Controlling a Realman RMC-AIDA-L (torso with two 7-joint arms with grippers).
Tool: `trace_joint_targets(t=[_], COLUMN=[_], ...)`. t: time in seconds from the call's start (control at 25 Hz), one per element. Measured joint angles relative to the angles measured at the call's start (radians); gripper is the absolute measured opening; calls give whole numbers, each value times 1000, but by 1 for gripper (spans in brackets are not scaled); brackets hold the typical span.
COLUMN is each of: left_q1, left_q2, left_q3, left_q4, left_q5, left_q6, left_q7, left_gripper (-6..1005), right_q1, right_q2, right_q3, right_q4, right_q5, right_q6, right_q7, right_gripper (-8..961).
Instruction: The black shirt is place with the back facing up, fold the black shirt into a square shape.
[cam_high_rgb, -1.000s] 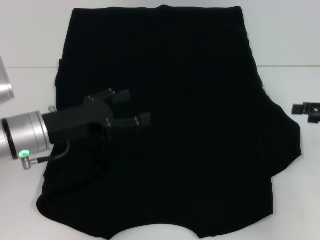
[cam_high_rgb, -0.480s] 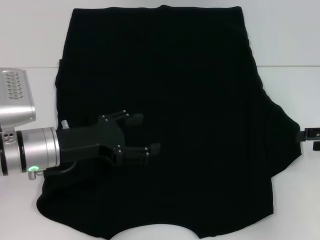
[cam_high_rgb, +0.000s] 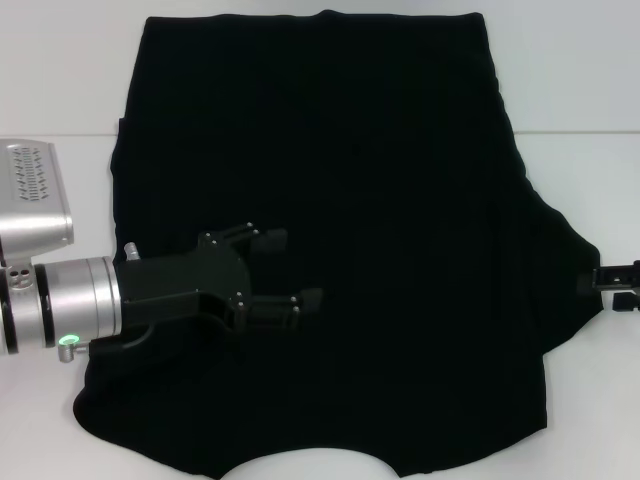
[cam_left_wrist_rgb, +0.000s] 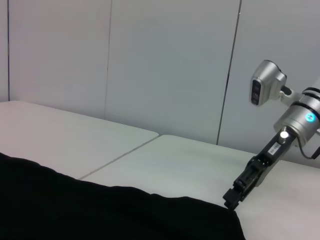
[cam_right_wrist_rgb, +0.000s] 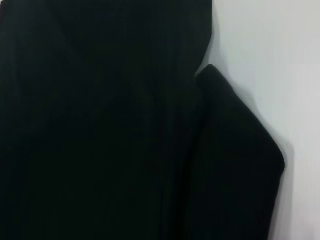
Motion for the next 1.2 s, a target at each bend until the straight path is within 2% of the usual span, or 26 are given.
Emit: trace_joint_targets(t=[0.36,0.56,0.68,0.92,1.08,1.2], left_q1=[1,5,7,8,8,8], left_q2=[0,0,0,0,-1,-1], left_q3=[-7,-8,-8,-9,-9,-9], left_q4=[3,4,4,2,1,1], left_q5=[-3,-7,-9,-11,-12,-12], left_q6=[0,0,0,0,0,2], left_q7=[-2,-3,-1,0,-4,-9], left_gripper=[945,945,945,946,946,946], right_q1=[16,18,18,11,-8,-33], right_q2=[28,37,37,36,34,34], right_q3=[-41,-48,-48,-43,-18,39], right_q4=[16,8,8,7,4,-5], right_q5=[-1,-1,-1,0,9,12], right_q6=[78,84,85,85,87,86], right_q7=[2,7,7,7,-8,-43], right_gripper=[754,534,318,85,55,33])
